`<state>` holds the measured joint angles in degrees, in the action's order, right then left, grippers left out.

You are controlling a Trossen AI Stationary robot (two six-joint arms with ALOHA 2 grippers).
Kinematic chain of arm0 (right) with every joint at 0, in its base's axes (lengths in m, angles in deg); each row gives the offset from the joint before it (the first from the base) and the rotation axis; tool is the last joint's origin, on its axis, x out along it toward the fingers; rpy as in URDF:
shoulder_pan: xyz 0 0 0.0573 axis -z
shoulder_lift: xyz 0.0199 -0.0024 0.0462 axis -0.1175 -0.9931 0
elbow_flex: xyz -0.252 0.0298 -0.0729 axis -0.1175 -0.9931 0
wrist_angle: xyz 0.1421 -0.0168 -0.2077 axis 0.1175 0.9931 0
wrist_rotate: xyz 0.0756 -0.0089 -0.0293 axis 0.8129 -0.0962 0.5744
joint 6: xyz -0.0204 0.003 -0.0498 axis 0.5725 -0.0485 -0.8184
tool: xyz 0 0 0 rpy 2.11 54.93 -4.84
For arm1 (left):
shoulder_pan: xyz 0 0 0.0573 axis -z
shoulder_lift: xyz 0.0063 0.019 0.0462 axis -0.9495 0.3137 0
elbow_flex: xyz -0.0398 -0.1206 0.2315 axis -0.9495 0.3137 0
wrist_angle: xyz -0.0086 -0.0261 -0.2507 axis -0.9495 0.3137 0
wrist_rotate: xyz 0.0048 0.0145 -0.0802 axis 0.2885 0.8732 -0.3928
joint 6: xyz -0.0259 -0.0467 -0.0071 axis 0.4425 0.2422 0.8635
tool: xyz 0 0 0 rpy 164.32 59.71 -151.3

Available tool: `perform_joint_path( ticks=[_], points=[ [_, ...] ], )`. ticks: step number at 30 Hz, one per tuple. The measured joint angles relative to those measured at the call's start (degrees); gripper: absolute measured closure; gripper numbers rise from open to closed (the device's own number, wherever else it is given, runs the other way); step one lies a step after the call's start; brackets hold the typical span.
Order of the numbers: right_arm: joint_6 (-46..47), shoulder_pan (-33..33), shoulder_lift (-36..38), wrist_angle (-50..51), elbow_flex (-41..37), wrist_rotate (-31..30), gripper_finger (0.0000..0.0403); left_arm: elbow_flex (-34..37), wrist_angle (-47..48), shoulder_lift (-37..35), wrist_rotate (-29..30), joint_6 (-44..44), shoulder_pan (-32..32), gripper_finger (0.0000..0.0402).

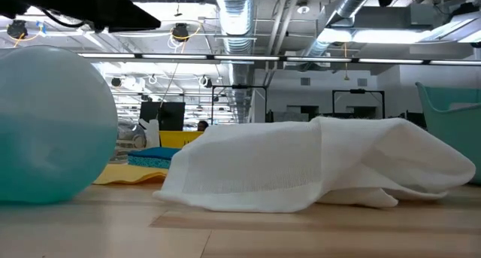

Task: Pick & Place Kitchen Items
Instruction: Put the transparent spray bottle into the top yellow bin

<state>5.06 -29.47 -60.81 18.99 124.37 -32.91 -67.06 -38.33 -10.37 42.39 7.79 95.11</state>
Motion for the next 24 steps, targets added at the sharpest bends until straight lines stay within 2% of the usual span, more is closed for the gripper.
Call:
perform_joint_path(
  ticks=[4,6,8,12,16,19,21,24],
  points=[
    [-0.07,0.02,1.7,0.92,0.01,-0.04,0.0295,-2.92,0.93,1.36,0.13,1.1,-2.98,0.0194],
    [-0.2,0.01,2.34,1.09,0.01,-0.03,0.0295,-5.63,4.75,2.87,0.02,2.5,-3.79,0.0166],
    [-0.7,-0.09,2.94,1.07,0.01,-0.02,0.0295,-9.38,13.54,4.79,-0.09,7.46,-5.01,0.0142],
    [-1.09,-0.09,3.39,1.3,0.01,-0.02,0.0295,-19.41,34.3,10.31,-1.91,22.78,-10.1,0.0111],
    [-1.11,-0.07,3.34,1.58,0.03,0.0,0.0295,-30.14,55.18,17.04,-13.6,37.93,-18.55,0.0106],
    [-1.11,-0.06,3.36,1.98,0.03,0.0,0.0295,-35.34,67.7,22.14,-17.06,45.27,-24.95,0.0113],
    [-1.11,-0.07,3.34,2.58,0.03,0.0,0.0295,-37.1,71.28,24.73,-19.34,47.53,-28.41,0.012],
    [-1.11,-0.07,3.36,2.81,0.03,0.0,0.0295,-37.27,71.84,27.29,-23.67,47.63,-32.41,0.0132]
  ],
)
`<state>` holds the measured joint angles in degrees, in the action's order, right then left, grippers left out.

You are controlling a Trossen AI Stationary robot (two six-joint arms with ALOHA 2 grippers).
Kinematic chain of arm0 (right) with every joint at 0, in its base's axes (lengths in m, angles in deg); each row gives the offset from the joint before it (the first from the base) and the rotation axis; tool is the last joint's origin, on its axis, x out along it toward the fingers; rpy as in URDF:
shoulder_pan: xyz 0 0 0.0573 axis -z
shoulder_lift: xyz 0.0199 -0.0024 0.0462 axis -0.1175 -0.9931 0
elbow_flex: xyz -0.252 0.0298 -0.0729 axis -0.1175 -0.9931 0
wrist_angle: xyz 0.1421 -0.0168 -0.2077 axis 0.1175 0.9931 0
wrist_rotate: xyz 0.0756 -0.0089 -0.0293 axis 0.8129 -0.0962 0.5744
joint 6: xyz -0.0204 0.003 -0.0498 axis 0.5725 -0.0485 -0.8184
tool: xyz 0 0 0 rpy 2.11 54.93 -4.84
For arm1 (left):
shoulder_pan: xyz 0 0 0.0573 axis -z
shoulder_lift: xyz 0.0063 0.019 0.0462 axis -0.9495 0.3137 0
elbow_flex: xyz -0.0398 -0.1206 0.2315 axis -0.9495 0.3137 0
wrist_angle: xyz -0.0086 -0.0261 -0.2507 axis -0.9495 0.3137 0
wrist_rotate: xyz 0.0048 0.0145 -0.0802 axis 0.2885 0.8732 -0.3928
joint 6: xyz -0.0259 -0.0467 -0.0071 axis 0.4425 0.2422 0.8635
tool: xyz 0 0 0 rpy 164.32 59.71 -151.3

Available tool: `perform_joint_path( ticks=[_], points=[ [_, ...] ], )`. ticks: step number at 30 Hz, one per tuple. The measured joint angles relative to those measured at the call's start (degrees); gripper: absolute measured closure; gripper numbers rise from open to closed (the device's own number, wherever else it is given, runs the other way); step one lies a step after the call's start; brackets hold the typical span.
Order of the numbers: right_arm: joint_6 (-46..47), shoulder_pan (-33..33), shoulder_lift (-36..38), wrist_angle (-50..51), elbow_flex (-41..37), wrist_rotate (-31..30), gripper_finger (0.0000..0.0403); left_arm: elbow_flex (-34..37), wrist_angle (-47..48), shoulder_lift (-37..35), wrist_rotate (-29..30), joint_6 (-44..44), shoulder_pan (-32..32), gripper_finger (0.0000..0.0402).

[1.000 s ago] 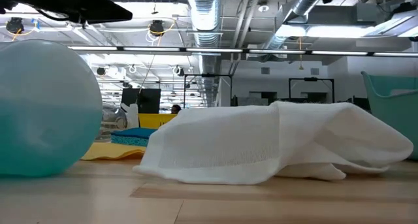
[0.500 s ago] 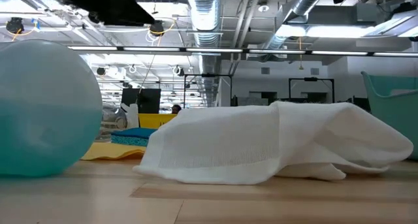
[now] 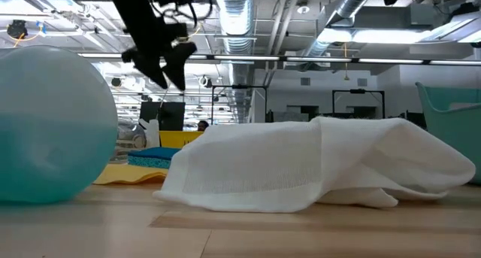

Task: Pick & Place Kitchen Items
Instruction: Put the transparent spray bottle into the top yellow bin

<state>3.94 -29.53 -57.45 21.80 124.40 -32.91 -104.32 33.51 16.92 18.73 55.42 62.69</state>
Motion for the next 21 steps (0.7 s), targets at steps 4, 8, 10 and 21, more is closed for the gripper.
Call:
perform_joint_path(
  ticks=[4,8,10,21],
  points=[
    [0.0,-0.59,0.26,0.14,0.0,0.02,0.0295,0.0,1.8,1.72,-6.14,0.21,-4.37,0.0143],
    [0.02,-1.84,0.68,0.06,0.07,0.02,0.0295,0.0,4.35,1.95,-10.51,1.58,-7.08,0.0142],
    [0.0,-2.4,0.7,-0.1,0.07,-0.01,0.0295,0.0,6.39,1.96,-10.86,3.0,-8.14,0.0142],
    [0.0,-2.8,0.68,-0.27,0.07,-0.2,0.0295,4.03,4.21,2.51,-14.34,4.48,-9.06,0.0144]
  ],
)
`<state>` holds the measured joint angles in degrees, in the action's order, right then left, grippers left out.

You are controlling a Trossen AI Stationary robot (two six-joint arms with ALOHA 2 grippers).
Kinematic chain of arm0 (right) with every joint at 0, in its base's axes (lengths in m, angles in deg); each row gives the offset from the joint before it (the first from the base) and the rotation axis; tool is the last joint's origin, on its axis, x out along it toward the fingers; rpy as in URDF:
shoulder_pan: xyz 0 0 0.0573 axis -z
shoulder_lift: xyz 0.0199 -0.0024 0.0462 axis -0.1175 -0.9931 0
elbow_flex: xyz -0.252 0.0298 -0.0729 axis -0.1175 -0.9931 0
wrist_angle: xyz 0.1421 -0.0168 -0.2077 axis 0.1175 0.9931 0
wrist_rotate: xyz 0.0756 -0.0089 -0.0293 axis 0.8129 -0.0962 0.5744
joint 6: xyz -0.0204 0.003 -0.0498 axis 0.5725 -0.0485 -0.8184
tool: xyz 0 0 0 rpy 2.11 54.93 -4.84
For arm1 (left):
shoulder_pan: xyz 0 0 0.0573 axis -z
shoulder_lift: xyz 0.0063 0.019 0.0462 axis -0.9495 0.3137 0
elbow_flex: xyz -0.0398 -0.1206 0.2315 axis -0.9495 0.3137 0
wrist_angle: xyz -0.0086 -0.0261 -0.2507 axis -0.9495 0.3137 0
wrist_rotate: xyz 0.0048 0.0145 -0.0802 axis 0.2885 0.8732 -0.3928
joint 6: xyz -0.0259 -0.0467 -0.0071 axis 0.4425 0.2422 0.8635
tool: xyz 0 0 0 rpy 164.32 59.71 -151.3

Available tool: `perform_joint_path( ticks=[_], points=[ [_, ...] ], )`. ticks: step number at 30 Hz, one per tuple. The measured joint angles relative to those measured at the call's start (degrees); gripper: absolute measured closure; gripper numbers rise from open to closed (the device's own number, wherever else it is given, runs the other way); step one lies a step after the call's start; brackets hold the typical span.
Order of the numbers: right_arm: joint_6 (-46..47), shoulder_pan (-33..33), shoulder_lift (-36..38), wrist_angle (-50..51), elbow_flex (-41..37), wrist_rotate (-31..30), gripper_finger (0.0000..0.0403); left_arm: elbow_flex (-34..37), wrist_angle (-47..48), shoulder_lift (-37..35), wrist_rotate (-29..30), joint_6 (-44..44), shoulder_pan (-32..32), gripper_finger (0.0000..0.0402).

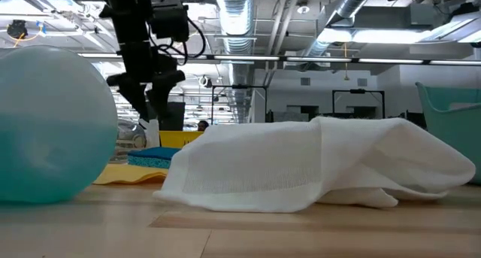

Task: Pick & Place Kitchen Items
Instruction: Put the transparent spray bottle into the top yellow bin

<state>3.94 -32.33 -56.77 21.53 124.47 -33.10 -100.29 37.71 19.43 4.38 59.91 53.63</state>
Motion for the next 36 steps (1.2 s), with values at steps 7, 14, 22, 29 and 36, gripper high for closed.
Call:
perform_joint_path(
  ticks=[7,14,22,29,36],
  points=[
    [-0.42,0.0,0.02,0.02,0.0,-0.02,0.0295,1.95,-3.85,0.04,0.07,0.14,0.0,0.0144],
    [-0.42,0.0,0.0,0.02,0.0,-0.02,0.0295,3.69,-5.86,0.04,0.13,0.63,0.0,0.0144],
    [-0.42,0.0,1.31,0.18,0.0,-0.02,0.0295,3.84,-7.32,1.52,0.39,0.82,0.0,0.0145],
    [-0.42,-0.65,2.68,1.29,-0.02,-0.02,0.0295,3.84,-8.61,4.83,0.28,0.73,0.0,0.0148],
    [-0.42,-2.26,2.99,1.27,-0.02,0.0,0.0295,3.84,-9.4,6.21,0.28,0.64,0.0,0.0195]
  ],
)
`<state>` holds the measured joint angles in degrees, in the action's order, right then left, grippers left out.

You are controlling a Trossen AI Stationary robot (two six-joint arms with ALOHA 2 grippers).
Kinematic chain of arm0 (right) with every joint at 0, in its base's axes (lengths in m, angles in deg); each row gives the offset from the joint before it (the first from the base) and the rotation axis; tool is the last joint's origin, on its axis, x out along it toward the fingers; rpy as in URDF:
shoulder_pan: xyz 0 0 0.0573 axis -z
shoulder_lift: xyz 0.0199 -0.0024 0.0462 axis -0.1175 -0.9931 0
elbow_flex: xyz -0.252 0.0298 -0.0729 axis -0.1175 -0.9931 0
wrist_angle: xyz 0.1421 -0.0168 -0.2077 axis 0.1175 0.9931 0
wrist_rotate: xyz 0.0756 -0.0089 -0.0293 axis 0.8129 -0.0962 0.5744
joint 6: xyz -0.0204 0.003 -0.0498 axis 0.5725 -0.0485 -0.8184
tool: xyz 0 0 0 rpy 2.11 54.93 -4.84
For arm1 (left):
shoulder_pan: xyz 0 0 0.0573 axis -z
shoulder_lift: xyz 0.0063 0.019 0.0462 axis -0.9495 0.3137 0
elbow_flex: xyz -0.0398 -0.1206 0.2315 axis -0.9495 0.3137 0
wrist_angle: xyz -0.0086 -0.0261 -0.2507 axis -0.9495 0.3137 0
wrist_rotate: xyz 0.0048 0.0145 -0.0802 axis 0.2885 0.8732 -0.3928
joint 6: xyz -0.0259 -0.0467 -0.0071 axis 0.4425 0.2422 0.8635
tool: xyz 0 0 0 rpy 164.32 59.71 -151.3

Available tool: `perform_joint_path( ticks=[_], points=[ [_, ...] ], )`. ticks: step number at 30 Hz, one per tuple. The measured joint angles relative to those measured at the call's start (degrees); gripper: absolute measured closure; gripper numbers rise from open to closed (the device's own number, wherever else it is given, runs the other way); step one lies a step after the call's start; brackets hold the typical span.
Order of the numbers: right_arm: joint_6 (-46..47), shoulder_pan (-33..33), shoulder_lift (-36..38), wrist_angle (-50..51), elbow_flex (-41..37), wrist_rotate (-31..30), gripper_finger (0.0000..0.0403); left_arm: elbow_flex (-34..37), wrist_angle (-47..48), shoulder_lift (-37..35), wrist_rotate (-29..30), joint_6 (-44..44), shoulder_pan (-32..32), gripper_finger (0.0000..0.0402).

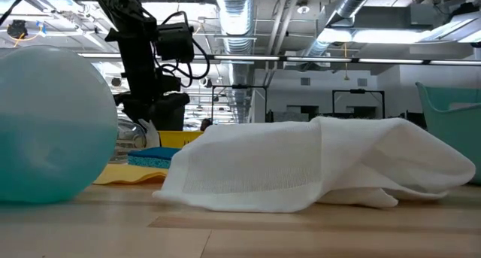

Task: Pick & Place Kitchen Items
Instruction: Put the transparent spray bottle into the top yellow bin

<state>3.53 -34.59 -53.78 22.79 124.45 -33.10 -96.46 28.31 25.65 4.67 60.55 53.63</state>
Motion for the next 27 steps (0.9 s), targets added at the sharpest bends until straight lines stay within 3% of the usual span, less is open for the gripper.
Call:
perform_joint_path(
  ticks=[14,20,27],
  points=[
    [0.0,-0.12,0.02,-0.13,0.0,-0.02,0.0295,-0.02,-1.26,-0.27,0.62,-1.48,0.02,0.0345],
    [0.0,-0.12,0.02,-0.11,0.0,0.0,0.0295,-0.02,-1.75,-1.78,0.96,-2.51,0.02,0.0346],
    [0.0,-0.21,0.01,0.04,0.0,-0.01,0.0295,0.0,-2.18,-9.44,1.91,-2.49,0.37,0.0344]
  ],
)
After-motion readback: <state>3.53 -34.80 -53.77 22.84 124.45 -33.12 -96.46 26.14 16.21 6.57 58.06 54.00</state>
